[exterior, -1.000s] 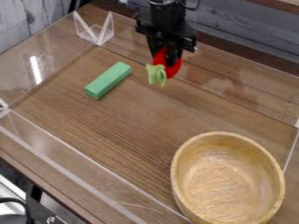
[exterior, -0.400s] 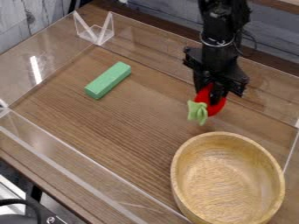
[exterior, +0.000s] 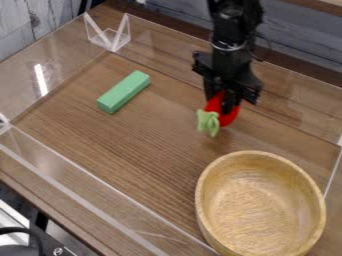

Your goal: Move the red object to the left side of the table

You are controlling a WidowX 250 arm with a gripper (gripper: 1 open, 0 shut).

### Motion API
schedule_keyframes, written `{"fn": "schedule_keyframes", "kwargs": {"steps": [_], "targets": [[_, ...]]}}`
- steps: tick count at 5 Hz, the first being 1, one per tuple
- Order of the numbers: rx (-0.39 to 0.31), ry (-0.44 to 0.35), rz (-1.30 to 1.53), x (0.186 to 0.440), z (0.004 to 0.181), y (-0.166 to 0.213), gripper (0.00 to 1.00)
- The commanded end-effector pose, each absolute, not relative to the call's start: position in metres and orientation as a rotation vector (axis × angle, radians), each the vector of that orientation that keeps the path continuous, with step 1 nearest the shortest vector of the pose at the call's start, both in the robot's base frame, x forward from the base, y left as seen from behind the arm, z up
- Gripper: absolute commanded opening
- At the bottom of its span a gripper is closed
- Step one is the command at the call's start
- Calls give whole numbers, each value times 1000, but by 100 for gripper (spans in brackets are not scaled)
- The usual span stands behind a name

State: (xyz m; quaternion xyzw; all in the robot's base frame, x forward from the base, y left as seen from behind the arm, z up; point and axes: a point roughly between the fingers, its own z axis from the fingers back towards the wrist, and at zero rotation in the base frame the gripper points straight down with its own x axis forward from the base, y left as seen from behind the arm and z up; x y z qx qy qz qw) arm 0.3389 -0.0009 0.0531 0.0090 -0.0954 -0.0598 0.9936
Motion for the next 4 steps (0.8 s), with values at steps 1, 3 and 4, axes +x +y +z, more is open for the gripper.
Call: {"fn": "schedule_keyframes", "kwargs": {"steps": [1, 3, 4], "targets": [[52, -259, -65, 340, 80, 37, 0], [42, -254, -115, 347, 64, -7, 0], [29, -248, -150, 348, 58, -24, 0]]}}
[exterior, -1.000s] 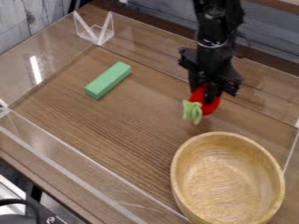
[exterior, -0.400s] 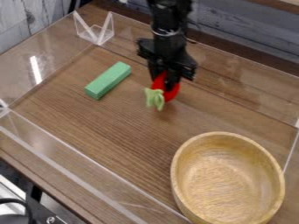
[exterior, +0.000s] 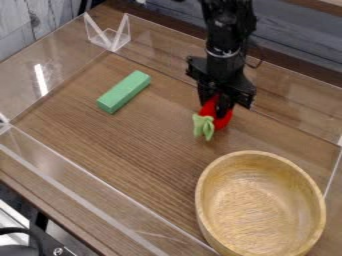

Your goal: Move the red object to the left side of the table

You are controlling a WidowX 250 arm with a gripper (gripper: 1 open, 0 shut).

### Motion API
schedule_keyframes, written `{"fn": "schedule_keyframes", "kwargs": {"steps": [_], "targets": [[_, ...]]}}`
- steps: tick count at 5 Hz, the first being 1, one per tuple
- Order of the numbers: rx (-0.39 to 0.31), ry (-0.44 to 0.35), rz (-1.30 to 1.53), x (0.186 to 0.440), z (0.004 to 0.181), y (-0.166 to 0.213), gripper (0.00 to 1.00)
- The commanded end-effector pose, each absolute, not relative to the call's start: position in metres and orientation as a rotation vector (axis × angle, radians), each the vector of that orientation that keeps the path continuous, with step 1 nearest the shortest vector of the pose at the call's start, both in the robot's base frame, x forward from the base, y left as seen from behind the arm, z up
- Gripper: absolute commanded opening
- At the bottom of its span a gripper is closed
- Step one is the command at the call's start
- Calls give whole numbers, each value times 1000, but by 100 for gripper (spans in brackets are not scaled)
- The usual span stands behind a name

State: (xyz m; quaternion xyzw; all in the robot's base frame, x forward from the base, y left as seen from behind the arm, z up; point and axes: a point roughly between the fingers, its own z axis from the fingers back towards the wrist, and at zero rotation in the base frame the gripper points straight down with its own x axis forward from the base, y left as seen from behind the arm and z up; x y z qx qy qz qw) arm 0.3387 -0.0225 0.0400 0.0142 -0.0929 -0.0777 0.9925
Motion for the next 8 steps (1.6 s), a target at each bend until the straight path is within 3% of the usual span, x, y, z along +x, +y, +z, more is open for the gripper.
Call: {"fn": "schedule_keyframes", "kwargs": {"steps": [1, 3, 4, 5, 8], "targets": [[22, -271, -125, 344, 76, -14, 0], [48, -322, 3, 341, 116, 31, 0], [32, -312, -57, 342, 105, -7, 0], [66, -296, -1, 336, 101, 39, 0], [121, -273, 76, 285, 107, 124, 0]]}}
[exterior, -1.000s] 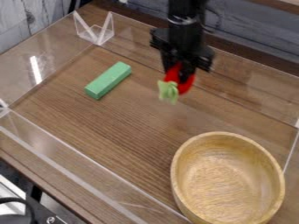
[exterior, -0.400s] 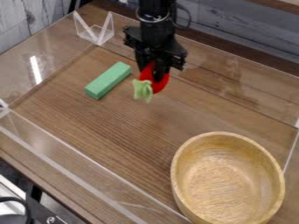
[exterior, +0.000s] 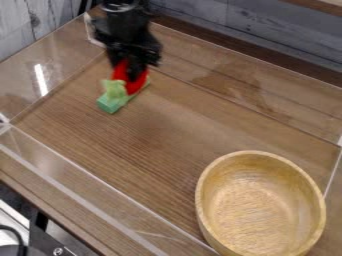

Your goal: Move the red object to the left side of the table

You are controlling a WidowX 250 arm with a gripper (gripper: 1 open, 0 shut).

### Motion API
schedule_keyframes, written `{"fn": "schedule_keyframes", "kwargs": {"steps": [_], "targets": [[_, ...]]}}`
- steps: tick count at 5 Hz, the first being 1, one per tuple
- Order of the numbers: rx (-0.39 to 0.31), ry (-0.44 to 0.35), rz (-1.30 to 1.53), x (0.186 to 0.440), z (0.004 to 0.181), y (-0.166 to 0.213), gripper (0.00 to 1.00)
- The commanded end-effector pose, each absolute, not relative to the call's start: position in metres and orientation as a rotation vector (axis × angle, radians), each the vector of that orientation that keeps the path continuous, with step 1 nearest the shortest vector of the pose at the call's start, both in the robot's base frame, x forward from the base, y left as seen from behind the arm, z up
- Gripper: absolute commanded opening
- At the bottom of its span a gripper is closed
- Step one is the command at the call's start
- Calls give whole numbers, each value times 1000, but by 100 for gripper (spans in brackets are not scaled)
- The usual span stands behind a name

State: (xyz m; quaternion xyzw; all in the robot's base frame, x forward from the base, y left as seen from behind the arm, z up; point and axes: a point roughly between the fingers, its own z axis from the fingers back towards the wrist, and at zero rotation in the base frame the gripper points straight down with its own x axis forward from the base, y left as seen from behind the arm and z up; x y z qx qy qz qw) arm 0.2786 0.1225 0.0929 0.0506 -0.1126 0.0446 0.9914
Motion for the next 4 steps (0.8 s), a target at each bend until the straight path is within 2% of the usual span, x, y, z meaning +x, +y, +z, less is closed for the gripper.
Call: {"fn": "schedule_keyframes", "kwargs": {"steps": [1, 3, 4], "targets": [[139, -267, 104, 277, 100, 161, 0], [165, -253, 137, 267, 70, 216, 0], [180, -230, 143, 265, 55, 217, 0]]}}
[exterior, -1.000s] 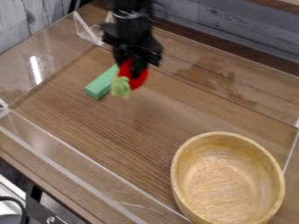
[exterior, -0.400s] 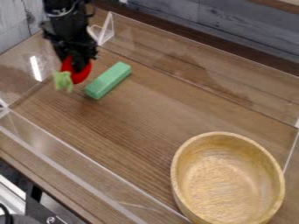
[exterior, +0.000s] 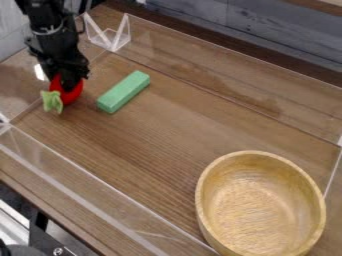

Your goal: Move the red object to the left side of the table

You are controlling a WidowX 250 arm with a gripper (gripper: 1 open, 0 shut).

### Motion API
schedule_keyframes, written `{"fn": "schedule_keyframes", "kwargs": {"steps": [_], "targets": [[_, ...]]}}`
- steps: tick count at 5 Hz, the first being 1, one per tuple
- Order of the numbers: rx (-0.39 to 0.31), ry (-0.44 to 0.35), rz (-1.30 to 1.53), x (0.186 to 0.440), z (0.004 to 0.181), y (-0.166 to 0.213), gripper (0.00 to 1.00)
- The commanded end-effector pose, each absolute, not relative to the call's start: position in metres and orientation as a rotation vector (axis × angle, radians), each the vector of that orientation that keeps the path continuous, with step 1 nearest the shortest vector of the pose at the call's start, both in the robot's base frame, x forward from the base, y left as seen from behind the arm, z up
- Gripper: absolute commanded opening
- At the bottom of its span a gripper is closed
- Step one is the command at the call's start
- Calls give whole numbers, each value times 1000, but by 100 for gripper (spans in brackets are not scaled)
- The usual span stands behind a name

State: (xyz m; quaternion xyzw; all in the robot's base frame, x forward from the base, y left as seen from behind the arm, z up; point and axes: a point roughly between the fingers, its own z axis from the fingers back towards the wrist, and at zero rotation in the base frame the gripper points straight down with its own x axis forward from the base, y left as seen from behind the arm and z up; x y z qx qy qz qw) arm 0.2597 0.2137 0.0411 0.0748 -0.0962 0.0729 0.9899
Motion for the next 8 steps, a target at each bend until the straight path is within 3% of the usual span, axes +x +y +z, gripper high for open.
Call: {"fn": "schedule_keyframes", "kwargs": {"steps": [1, 5, 8], "targets": [[188, -210, 152, 262, 45, 212, 0], [197, -133, 188, 252, 16, 207, 0], [204, -80, 216, 244, 7, 205, 0]]}}
